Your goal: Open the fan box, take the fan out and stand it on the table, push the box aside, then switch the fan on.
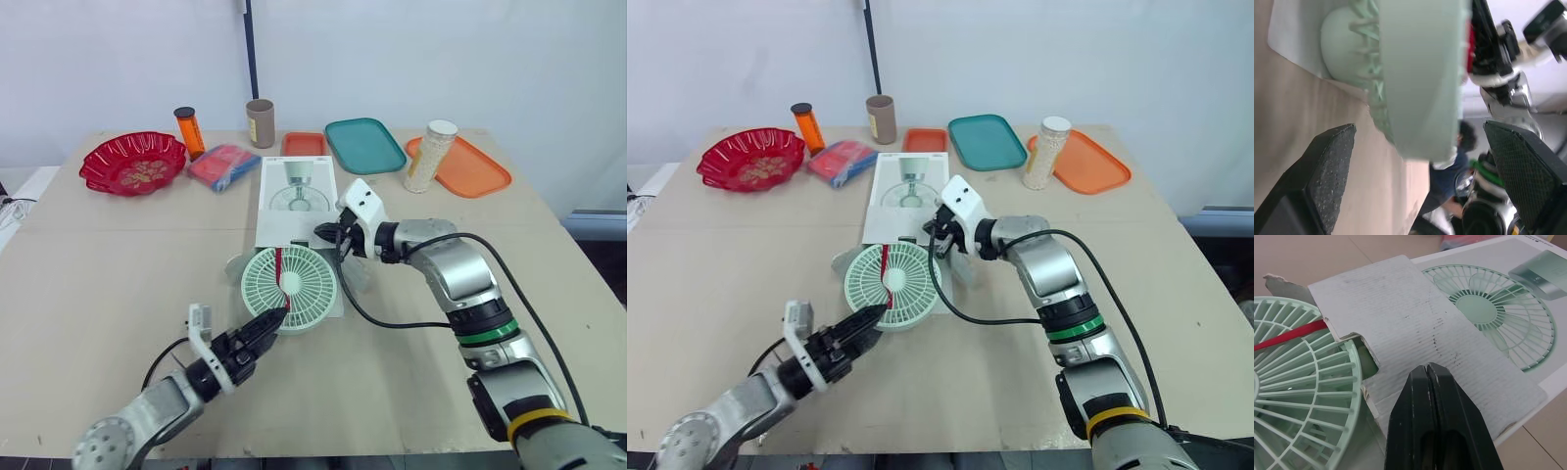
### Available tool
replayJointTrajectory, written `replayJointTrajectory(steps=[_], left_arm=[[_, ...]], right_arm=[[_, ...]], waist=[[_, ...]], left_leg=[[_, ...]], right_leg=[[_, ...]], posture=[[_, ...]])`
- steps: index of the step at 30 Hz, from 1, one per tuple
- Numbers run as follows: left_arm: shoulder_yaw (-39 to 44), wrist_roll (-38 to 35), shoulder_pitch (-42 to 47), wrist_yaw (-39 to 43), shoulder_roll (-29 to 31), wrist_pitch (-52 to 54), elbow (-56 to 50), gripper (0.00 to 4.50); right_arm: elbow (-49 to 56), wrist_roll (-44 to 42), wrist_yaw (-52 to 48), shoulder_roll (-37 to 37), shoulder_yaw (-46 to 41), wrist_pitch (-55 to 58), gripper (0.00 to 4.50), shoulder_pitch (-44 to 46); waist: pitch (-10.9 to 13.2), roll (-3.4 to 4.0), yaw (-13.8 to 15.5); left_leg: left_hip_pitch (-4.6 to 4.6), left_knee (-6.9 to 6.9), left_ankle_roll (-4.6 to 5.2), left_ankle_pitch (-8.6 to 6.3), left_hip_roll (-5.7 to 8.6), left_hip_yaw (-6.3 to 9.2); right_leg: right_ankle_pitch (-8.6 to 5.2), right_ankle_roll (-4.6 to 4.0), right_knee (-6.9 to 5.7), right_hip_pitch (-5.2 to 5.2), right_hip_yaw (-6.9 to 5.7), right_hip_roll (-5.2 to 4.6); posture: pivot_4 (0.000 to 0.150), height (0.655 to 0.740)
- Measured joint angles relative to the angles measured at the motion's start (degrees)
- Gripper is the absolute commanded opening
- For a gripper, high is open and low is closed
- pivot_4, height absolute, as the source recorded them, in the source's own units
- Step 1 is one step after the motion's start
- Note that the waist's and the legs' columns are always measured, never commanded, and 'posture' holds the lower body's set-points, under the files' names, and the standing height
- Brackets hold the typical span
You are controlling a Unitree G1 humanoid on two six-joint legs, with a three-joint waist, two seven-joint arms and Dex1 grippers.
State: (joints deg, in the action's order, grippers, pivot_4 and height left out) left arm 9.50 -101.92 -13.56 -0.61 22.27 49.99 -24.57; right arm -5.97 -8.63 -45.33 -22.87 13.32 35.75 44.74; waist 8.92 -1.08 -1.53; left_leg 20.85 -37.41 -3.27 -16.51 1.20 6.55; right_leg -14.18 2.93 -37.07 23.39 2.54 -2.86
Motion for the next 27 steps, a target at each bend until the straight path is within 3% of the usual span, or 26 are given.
replayJointTrajectory(steps=[6, 23, 27], left_arm=[[4.2, -3.1, 2.7, 3.3, 5.8, -0.5, 2.9, 4.45], [-0.7, -4.8, 14.1, 1.3, 5.1, 1.7, 16.9, 4.45], [-0.6, -4.7, 14.6, 1.3, 5.1, 2.0, 17.5, 3.43]], right_arm=[[-1.3, 0.2, 0.3, 2.1, 0.1, -1.5, 0.00, 0.4], [1.1, 0.4, 1.9, 1.6, -0.8, -0.8, 0.00, -1.4], [2.2, 0.4, 2.1, 1.3, -0.9, 0.0, 0.00, -1.9]], waist=[[0.1, 0.09, 0.1], [0.1, 0.09, 0.1], [0.1, 0.09, 0.1]], left_leg=[[0.01, -0.02, 0.01, 0.00, 0.02, 0.05], [0.02, -0.02, 0.02, -0.02, 0.03, -0.01], [0.03, -0.01, -0.01, -0.01, 0.02, 0.00]], right_leg=[[0.00, 0.00, 0.01, -0.04, -0.06, -0.01], [0.01, -0.01, -0.01, 0.02, -0.04, -0.05], [0.00, -0.01, -0.01, 0.04, -0.04, -0.04]], posture=[[0.150, 0.7400], [0.150, 0.7400], [0.150, 0.7400]])
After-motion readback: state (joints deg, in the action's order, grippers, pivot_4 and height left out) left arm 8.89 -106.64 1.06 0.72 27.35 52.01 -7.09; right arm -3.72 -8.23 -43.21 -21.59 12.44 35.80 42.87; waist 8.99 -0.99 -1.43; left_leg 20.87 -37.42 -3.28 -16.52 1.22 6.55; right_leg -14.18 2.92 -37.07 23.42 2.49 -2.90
